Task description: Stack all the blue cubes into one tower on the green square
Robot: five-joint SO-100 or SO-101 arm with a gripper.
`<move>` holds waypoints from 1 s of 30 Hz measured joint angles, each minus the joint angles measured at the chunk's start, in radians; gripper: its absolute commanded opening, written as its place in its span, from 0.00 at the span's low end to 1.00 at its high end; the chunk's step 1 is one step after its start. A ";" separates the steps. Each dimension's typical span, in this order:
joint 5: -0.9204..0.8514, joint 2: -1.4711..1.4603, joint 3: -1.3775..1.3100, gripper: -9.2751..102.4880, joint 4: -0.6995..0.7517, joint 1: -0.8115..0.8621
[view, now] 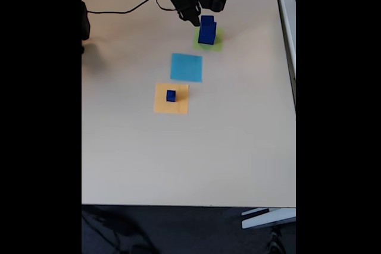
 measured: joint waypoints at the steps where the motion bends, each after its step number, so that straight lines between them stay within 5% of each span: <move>1: 0.000 -0.002 0.000 0.08 0.000 0.000; 30: 0.000 -0.026 -0.009 0.08 -0.021 0.000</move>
